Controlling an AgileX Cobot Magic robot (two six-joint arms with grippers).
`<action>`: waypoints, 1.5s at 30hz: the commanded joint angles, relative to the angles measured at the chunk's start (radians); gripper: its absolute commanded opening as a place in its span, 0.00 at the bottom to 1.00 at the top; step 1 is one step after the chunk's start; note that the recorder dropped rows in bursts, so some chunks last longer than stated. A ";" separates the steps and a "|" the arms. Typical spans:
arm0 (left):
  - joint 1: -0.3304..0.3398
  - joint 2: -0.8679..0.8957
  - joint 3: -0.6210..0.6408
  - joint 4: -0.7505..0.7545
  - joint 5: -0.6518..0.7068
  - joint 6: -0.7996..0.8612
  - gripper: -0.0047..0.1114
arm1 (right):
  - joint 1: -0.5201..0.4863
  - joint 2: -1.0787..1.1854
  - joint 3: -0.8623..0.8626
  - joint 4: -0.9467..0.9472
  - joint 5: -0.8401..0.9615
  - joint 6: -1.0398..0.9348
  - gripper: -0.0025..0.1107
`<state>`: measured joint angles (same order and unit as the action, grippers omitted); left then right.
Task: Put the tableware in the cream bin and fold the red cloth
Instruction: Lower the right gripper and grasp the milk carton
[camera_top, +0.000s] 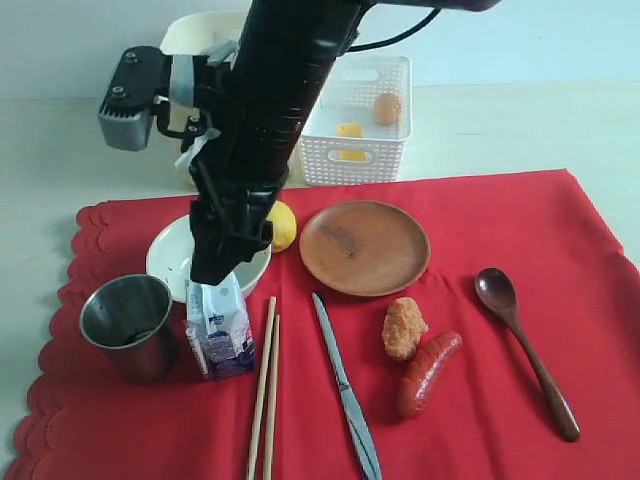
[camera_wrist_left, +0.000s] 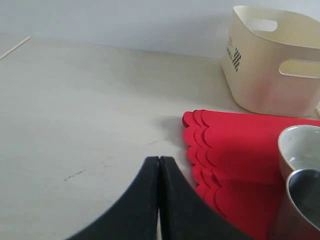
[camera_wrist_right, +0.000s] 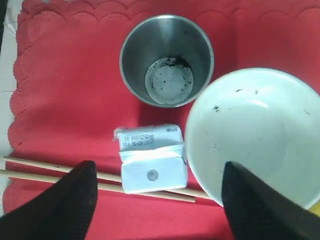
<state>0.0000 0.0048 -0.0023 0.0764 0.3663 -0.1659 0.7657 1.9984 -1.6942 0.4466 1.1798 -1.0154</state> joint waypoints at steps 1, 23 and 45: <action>0.001 -0.005 0.002 0.003 -0.010 0.002 0.04 | 0.043 0.012 0.003 -0.038 -0.002 -0.013 0.62; 0.001 -0.005 0.002 0.003 -0.010 0.002 0.04 | 0.117 0.084 0.003 -0.208 -0.060 0.122 0.62; 0.001 -0.005 0.002 0.003 -0.010 0.002 0.04 | 0.129 0.127 0.003 -0.237 -0.053 0.156 0.62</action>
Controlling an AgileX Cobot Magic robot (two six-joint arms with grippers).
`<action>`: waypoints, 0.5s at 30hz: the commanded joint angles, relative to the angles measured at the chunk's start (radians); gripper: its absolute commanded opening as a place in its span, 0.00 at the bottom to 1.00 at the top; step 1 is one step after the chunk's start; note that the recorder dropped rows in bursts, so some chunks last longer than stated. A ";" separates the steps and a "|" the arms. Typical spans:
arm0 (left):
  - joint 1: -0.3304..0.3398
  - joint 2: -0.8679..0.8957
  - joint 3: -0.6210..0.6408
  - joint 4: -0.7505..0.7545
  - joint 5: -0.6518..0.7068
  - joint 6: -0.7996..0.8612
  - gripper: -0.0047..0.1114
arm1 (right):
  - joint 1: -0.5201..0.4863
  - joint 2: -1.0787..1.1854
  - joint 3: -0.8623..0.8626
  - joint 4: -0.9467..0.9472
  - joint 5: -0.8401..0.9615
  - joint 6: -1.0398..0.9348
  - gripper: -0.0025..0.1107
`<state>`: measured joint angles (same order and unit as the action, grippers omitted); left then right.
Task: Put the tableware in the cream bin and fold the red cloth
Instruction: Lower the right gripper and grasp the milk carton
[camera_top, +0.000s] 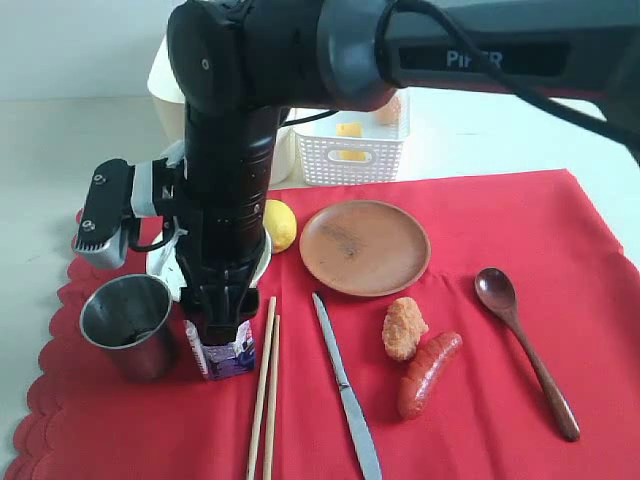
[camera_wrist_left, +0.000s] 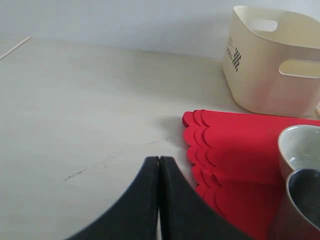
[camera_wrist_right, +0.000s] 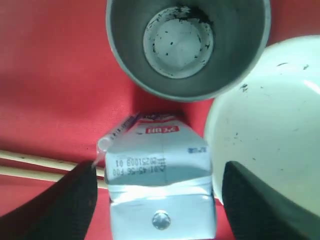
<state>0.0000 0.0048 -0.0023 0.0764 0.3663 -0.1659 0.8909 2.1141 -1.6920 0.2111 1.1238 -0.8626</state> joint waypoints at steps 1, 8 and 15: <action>0.001 -0.005 0.002 0.003 -0.010 0.002 0.04 | 0.004 0.014 0.001 -0.002 0.005 0.003 0.62; 0.001 -0.005 0.002 0.003 -0.010 0.002 0.04 | 0.004 0.017 0.001 -0.004 -0.001 0.003 0.55; 0.001 -0.005 0.002 0.003 -0.010 0.002 0.04 | 0.004 0.017 0.001 -0.006 0.039 0.003 0.20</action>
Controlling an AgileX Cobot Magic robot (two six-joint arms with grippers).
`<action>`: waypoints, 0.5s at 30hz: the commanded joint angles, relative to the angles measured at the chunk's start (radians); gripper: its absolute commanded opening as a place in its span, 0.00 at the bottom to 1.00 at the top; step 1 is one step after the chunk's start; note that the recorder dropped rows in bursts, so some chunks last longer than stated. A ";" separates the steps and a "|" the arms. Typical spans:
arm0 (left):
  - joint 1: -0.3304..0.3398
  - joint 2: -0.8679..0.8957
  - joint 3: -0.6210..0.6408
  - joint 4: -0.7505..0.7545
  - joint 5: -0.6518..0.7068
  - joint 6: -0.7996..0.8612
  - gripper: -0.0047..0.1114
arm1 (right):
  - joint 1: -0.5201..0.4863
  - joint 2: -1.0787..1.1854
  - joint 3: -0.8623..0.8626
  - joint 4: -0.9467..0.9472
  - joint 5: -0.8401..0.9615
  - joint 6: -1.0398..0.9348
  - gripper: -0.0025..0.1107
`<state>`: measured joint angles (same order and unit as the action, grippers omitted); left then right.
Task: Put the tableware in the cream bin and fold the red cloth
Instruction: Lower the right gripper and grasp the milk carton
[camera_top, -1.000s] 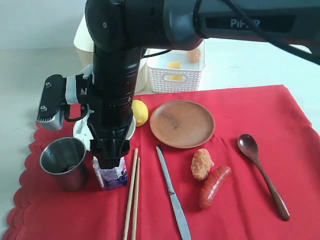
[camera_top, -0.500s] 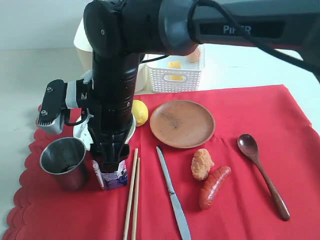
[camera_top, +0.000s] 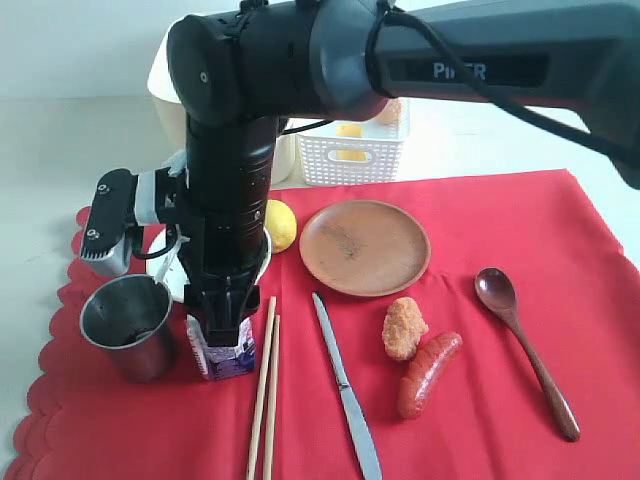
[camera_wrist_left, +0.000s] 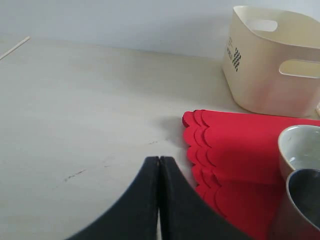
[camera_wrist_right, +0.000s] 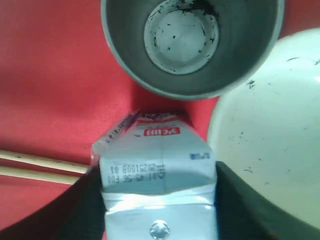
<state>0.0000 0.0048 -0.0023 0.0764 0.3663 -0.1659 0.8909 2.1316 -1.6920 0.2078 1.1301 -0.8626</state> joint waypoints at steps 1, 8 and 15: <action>0.001 -0.005 0.002 0.003 -0.010 0.002 0.04 | 0.004 0.000 0.001 -0.002 0.045 0.003 0.15; 0.001 -0.005 0.002 0.003 -0.010 0.002 0.04 | 0.004 -0.008 -0.002 -0.002 0.091 0.003 0.02; 0.001 -0.005 0.002 0.003 -0.010 0.002 0.04 | 0.004 -0.083 -0.002 -0.002 0.091 0.003 0.02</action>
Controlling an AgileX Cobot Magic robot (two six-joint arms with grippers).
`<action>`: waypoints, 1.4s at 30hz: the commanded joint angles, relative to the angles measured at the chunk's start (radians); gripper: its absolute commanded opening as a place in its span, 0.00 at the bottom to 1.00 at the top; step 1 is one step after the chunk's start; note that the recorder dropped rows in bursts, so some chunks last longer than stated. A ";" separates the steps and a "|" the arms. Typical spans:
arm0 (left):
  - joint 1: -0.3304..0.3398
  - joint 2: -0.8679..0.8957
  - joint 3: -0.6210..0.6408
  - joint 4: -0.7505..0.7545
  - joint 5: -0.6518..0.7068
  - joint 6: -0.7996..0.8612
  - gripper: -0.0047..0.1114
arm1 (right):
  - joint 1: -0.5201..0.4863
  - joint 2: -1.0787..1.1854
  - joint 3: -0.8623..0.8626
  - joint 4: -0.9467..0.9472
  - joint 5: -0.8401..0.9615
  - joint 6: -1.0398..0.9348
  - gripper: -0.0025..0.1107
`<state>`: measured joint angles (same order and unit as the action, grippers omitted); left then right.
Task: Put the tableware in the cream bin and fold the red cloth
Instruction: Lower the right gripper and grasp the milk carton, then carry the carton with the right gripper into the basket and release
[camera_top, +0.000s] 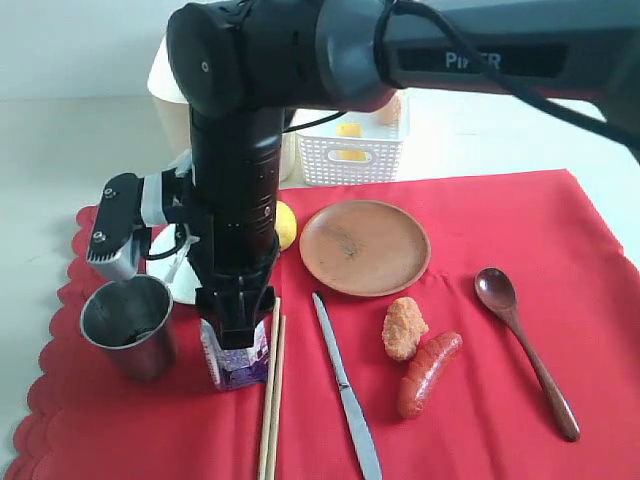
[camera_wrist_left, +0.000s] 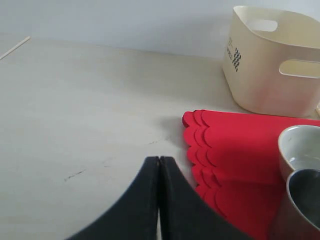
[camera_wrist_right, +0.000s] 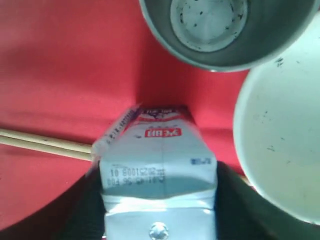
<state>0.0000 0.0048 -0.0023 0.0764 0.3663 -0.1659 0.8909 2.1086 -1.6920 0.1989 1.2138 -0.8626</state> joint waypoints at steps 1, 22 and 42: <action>0.001 -0.005 0.002 0.003 -0.010 0.002 0.04 | 0.004 -0.072 -0.002 0.007 0.007 0.003 0.02; 0.001 -0.005 0.002 0.003 -0.010 0.002 0.04 | 0.002 -0.357 -0.002 -0.330 -0.113 0.247 0.02; 0.001 -0.005 0.002 0.003 -0.010 0.002 0.04 | -0.439 -0.271 -0.002 -0.343 -0.535 0.472 0.02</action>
<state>0.0000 0.0048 -0.0023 0.0764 0.3663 -0.1659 0.4886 1.8145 -1.6920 -0.1607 0.7665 -0.3963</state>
